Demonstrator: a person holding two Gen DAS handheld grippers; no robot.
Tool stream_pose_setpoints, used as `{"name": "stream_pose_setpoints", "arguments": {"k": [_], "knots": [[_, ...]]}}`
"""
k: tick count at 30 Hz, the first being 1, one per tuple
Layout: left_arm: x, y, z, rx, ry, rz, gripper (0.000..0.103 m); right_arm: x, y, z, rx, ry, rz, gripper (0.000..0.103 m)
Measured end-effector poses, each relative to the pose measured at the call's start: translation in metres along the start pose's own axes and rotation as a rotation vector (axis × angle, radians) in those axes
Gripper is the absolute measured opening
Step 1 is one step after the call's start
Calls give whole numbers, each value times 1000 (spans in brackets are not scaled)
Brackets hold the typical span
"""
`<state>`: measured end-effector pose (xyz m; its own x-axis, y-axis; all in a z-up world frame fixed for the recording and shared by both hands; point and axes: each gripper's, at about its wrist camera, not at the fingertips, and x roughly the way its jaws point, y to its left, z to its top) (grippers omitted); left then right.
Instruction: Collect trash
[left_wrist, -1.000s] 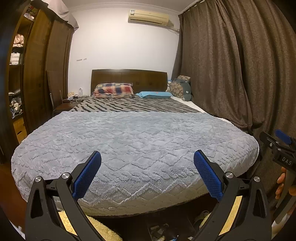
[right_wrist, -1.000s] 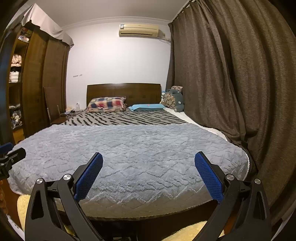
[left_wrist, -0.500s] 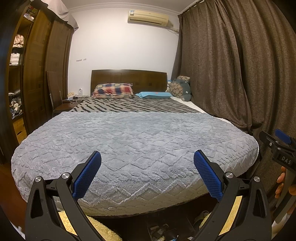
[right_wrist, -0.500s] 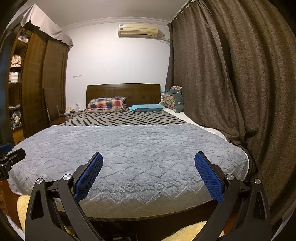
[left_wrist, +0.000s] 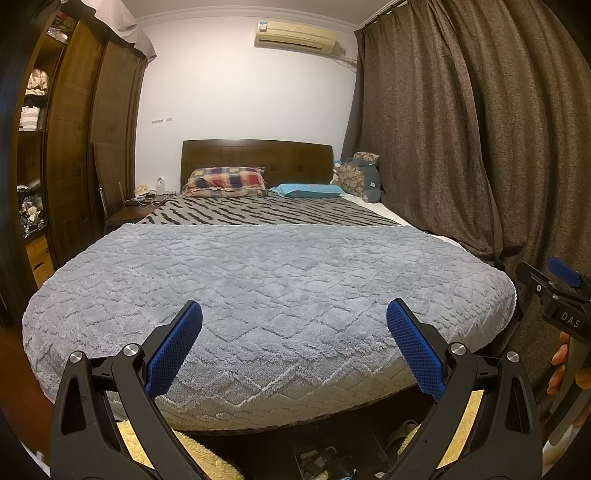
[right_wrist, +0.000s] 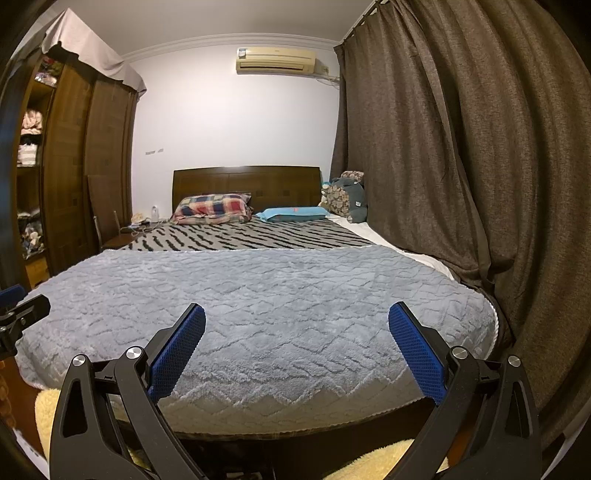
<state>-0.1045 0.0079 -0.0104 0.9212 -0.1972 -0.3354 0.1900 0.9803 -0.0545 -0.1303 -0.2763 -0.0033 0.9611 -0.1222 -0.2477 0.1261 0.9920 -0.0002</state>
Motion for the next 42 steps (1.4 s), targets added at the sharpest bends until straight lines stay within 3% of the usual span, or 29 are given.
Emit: {"name": "stream_pose_setpoints", "arguments": {"k": [42], "knots": [[-1,3,3,0,1,-2,95,0,1,0,4,3,-2,100]]}}
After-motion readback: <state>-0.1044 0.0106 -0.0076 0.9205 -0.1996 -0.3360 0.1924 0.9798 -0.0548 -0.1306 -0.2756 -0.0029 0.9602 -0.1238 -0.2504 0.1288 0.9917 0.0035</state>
